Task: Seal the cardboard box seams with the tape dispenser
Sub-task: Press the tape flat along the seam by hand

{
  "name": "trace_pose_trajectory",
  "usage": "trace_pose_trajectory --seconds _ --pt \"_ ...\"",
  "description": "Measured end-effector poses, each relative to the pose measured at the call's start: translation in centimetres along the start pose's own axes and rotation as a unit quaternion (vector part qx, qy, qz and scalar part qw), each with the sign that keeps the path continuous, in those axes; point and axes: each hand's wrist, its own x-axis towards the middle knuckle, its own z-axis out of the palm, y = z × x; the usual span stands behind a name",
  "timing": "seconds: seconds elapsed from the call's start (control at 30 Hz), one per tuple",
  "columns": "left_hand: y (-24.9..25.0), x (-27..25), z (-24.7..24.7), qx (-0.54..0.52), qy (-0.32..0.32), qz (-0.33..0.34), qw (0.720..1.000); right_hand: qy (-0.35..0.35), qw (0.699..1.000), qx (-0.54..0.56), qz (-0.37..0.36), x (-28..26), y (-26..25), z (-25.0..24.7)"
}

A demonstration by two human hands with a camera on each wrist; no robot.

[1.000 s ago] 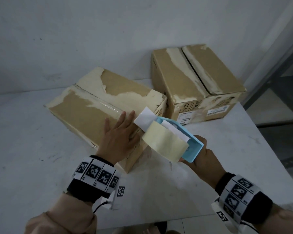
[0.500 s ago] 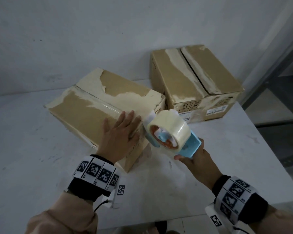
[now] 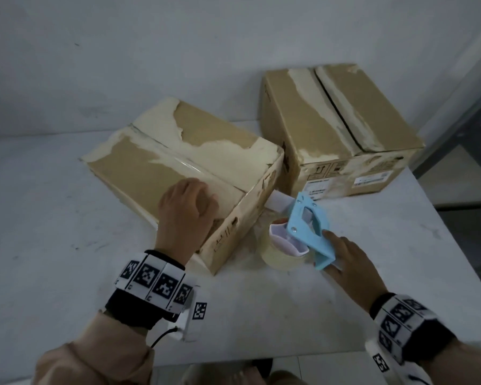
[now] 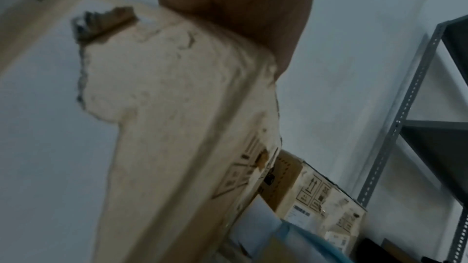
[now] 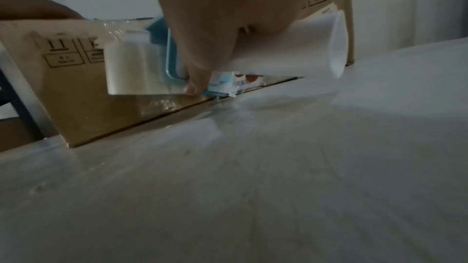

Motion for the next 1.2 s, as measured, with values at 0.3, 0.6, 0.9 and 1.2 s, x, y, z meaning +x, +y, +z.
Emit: trace_pose_trajectory --seconds 0.3,0.6,0.9,1.2 --pt "-1.5 -0.2 -0.6 0.127 -0.084 0.090 0.984 -0.013 1.000 -0.020 0.016 -1.0 -0.6 1.5" --pt "-1.8 -0.4 -1.7 0.163 -0.148 0.093 0.971 0.122 0.985 0.014 -0.120 6.5 -9.2 -3.2" --pt "-1.3 0.0 -1.9 0.216 -0.176 0.092 0.956 -0.041 0.970 -0.108 -0.212 12.9 -13.2 -1.6" --pt "-4.2 4.5 -3.7 0.213 -0.258 0.092 0.938 -0.031 0.966 -0.127 -0.223 12.5 -13.3 -1.4"
